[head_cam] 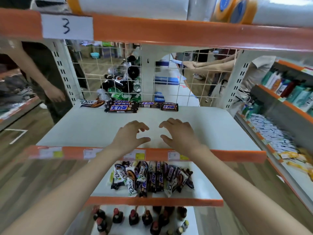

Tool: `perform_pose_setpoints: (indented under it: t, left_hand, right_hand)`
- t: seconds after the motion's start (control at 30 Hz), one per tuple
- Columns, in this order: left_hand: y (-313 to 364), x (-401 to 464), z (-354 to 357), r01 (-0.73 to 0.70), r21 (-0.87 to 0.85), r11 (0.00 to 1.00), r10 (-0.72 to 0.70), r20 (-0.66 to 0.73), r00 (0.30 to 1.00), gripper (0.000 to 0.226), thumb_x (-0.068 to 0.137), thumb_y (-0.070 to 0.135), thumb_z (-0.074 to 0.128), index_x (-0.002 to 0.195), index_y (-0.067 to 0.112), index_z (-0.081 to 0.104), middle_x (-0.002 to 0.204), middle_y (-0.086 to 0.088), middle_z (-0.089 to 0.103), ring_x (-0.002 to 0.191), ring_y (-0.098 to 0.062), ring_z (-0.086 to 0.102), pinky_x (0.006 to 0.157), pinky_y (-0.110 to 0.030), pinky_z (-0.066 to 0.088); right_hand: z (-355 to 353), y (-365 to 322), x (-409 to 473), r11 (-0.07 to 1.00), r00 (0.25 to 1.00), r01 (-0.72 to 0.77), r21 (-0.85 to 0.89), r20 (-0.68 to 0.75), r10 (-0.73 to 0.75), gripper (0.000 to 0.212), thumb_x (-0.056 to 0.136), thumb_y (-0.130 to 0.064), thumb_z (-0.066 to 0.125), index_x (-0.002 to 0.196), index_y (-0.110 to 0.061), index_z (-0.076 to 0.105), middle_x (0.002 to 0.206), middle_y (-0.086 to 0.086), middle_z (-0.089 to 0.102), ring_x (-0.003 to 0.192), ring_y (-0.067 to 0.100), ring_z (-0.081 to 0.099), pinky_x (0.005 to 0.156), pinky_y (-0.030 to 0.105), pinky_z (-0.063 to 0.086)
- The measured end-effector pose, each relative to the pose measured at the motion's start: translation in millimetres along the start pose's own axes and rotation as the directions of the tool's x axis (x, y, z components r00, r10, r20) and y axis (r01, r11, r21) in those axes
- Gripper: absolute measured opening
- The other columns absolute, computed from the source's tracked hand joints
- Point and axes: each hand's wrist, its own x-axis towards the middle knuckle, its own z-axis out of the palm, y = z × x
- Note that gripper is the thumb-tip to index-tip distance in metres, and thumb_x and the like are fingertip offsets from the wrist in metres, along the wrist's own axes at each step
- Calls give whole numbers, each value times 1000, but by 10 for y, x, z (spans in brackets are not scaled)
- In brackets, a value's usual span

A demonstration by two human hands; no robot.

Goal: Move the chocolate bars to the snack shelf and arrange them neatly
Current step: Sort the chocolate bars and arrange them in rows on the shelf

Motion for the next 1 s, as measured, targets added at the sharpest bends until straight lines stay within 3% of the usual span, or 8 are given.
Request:
perform_pose_setpoints:
  t: [0.2,0.37,1.0]
  left_hand:
    - [158,-529,-33,-4,-19,1000,5,47,999,35,80,36,68,112,26,61,105,3,57,98,-16,54,90,-42,44]
    - [167,-959,-20,-28,-38,999,28,17,999,36,78,36,71,110,22,62,104,3,59,96,-14,55,84,-34,46]
    - [-109,-1483,730,86,-54,995,-72,216,974,34,81,35,70,111,22,62,113,3,61,102,-13,55,90,-36,47]
  right_hand:
    - [-29,-335,-491,998,998,-62,20,-13,62,37,89,-32,53,125,-27,50,126,-4,53,117,20,48,87,37,37]
    - [28,-598,-853,998,998,-54,37,-24,55,37,90,-34,53,125,-26,50,123,-4,55,116,21,49,90,39,40]
    - [813,-586,-1616,976,973,-169,136,180,143,34,90,-33,54,124,-26,50,117,-3,56,111,21,50,85,41,42]
